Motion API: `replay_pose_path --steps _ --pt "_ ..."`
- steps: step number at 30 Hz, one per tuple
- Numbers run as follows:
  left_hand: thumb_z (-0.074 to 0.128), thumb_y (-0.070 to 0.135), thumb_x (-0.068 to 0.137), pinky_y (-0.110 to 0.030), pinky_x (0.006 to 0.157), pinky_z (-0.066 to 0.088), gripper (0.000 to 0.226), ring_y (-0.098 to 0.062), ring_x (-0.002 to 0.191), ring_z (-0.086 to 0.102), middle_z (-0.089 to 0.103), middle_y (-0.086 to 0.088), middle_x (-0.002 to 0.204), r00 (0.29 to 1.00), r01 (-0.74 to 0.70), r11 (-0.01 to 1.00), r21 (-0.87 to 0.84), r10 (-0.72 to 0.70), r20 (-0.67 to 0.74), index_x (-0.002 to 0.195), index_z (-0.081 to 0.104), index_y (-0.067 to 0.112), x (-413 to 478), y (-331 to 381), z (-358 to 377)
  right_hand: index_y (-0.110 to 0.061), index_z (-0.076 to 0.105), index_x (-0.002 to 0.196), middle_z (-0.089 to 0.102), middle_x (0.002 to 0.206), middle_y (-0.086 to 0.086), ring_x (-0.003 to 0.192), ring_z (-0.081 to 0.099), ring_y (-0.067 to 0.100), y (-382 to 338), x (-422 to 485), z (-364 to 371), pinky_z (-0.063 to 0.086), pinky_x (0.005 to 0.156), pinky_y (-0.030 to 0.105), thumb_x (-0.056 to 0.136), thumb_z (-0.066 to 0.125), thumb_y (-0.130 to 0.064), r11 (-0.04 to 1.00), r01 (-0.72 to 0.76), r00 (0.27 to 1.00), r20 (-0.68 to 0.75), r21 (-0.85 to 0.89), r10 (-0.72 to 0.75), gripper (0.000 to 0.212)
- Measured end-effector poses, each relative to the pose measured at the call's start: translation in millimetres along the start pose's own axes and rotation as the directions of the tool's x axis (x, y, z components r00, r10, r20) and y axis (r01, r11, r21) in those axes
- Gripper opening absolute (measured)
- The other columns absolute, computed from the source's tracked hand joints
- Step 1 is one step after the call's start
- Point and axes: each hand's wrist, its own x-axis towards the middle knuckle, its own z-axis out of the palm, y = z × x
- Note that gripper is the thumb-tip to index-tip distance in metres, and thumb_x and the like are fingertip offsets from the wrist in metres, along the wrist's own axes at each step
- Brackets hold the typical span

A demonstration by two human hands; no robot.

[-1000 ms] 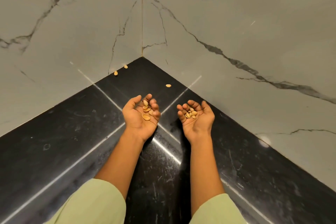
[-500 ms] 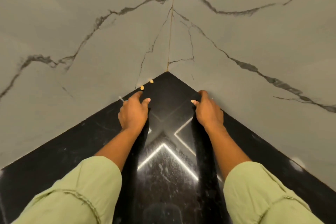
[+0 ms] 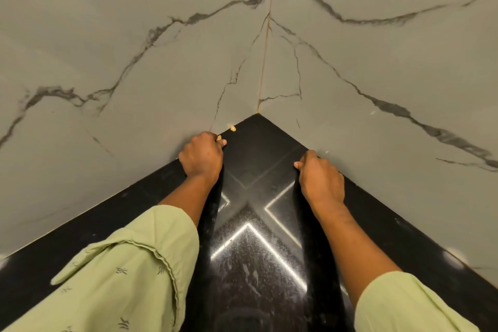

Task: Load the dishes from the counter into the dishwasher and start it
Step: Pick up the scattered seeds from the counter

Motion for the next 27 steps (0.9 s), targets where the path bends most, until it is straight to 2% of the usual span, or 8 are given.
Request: replay_pose_path --steps 10,13,14,16,18,19,22,27 --pt "0.044 0.028 0.106 -0.038 0.072 0.044 0.028 -0.036 0.097 0.066 0.068 -0.014 0.105 0.978 -0.206 0.957 0.206 0.204 0.032 0.106 0.065 0.010 6 5 4 -0.005 0.054 0.106 0.069 0.092 0.011 0.084 0.068 0.030 -10 -5 11 0.040 0.061 0.034 0.108 0.030 -0.029 0.991 -0.067 0.994 -0.096 -0.112 0.056 0.034" --pt "0.045 0.031 0.103 -0.038 0.071 0.046 0.029 -0.033 0.085 0.063 0.067 -0.010 0.091 0.997 -0.067 0.997 -0.029 0.069 0.040 0.093 0.065 0.013 -5 15 4 -0.006 0.058 0.093 0.059 0.080 0.009 0.073 0.059 0.029 -9 5 7 0.039 0.060 0.032 0.106 0.038 -0.025 0.922 -0.251 0.966 0.008 0.295 0.260 0.030" --pt "0.046 0.031 0.100 -0.036 0.065 0.045 0.028 -0.029 0.074 0.059 0.063 -0.007 0.079 0.997 0.049 0.969 -0.243 -0.031 0.074 0.083 0.062 0.014 -9 21 4 -0.008 0.058 0.088 0.053 0.074 0.007 0.063 0.052 0.024 -10 10 3 0.037 0.055 0.029 0.105 0.040 -0.023 0.739 -0.348 0.934 0.150 0.577 0.324 0.028" --pt "0.044 0.024 0.092 -0.028 0.047 0.032 0.026 -0.019 0.051 0.042 0.046 0.000 0.059 0.924 0.381 0.498 -0.779 -0.195 0.328 0.068 0.051 0.016 -16 33 0 -0.012 0.055 0.082 0.044 0.061 0.003 0.048 0.040 0.014 -17 11 -7 0.029 0.039 0.022 0.104 0.044 -0.018 0.169 -0.482 0.857 0.422 0.860 0.295 0.025" --pt "0.039 0.015 0.083 -0.021 0.038 0.015 0.018 -0.010 0.041 0.026 0.033 0.003 0.055 0.768 0.625 -0.171 -0.761 -0.036 0.639 0.066 0.045 0.017 -29 39 -8 -0.012 0.055 0.082 0.044 0.056 0.001 0.043 0.040 0.010 -28 2 -14 0.024 0.033 0.018 0.103 0.043 -0.016 -0.184 -0.505 0.816 0.536 0.843 0.218 0.025" --pt "0.038 0.013 0.078 -0.020 0.037 0.012 0.014 -0.009 0.039 0.024 0.031 0.003 0.055 0.735 0.654 -0.337 -0.677 0.069 0.675 0.067 0.046 0.016 -35 39 -10 -0.011 0.055 0.080 0.046 0.055 0.001 0.042 0.042 0.010 -33 -5 -17 0.024 0.033 0.018 0.103 0.041 -0.017 -0.293 -0.506 0.803 0.567 0.811 0.184 0.027" --pt "0.038 0.023 0.087 -0.017 0.036 0.022 0.028 -0.010 0.042 0.040 0.044 -0.001 0.060 0.737 0.639 -0.487 -0.595 0.164 0.656 0.071 0.057 0.009 -51 36 -7 -0.007 0.058 0.080 0.053 0.055 0.004 0.045 0.055 0.015 -37 -19 -15 0.033 0.036 0.018 0.100 0.034 -0.019 -0.513 -0.452 0.795 0.590 0.730 0.139 0.034" --pt "0.039 0.047 0.098 -0.023 0.054 0.054 0.058 -0.021 0.072 0.069 0.070 -0.012 0.082 0.749 0.597 -0.590 -0.544 0.167 0.641 0.088 0.073 0.002 -54 35 -6 0.001 0.067 0.098 0.064 0.068 0.012 0.069 0.069 0.026 -39 -18 -7 0.054 0.050 0.025 0.103 0.026 -0.050 -0.609 -0.364 0.857 0.510 0.704 0.077 0.065"
